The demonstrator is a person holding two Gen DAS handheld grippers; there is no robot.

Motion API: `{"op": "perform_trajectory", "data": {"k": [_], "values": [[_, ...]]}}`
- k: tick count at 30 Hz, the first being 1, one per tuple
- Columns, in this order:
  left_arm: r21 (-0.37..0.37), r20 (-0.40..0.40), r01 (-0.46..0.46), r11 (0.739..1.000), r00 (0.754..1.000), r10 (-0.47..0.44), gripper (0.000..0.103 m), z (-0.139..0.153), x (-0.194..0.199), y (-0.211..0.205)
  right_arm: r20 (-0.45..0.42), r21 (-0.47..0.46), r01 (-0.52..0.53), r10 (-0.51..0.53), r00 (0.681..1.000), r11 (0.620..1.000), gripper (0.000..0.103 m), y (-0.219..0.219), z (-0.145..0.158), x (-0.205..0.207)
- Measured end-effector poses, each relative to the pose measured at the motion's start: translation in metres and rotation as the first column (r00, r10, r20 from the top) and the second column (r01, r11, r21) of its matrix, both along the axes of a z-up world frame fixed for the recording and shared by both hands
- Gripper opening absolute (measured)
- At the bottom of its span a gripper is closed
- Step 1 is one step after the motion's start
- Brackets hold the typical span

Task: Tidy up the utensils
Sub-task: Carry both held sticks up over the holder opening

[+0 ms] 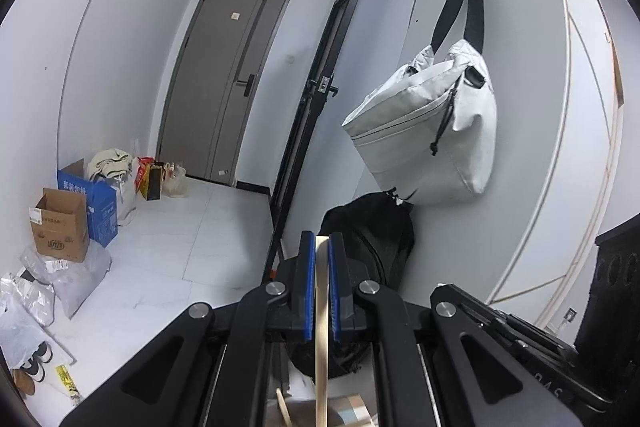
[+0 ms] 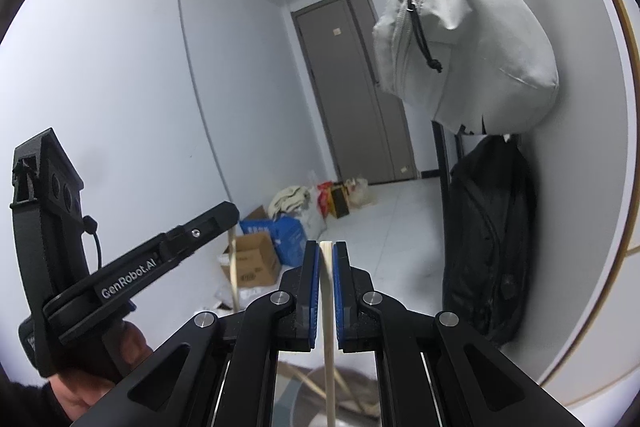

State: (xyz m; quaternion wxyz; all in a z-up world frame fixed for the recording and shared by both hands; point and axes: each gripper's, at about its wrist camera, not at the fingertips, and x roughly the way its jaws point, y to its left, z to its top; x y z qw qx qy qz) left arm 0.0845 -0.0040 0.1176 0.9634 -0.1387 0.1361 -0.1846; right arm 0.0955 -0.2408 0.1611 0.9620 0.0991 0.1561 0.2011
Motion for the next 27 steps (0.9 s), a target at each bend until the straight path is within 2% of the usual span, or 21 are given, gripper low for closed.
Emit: {"op": "perform_trajectory", "data": {"k": [7, 12, 24, 27], "values": [[-0.028, -0.028, -0.014, 0.999, 1.0, 0.013, 0.002, -0.021, 0.024, 0.003, 0.01, 0.044, 0.029, -0.03, 1.0, 0.999, 0.006, -0.009, -0.016, 0.028], [-0.041, -0.021, -0.045, 0.998, 0.999, 0.044, 0.002, -0.03, 0.039, 0.005, 0.015, 0.063, 0.057, -0.058, 0.998, 0.996, 0.006, -0.01, -0.028, 0.043], [-0.003, 0.067, -0.055, 0.998, 0.996, 0.055, 0.002, -0.044, 0.038, -0.01, 0.029, 0.04, 0.063, -0.064, 0.998, 0.997, 0.006, -0.004, -0.047, 0.051], [0.019, 0.089, -0.089, 0.996, 0.992, 0.087, 0.002, -0.049, 0.034, -0.015, 0.037, 0.031, 0.06, -0.061, 0.997, 0.998, 0.006, -0.003, -0.051, 0.051]]}}
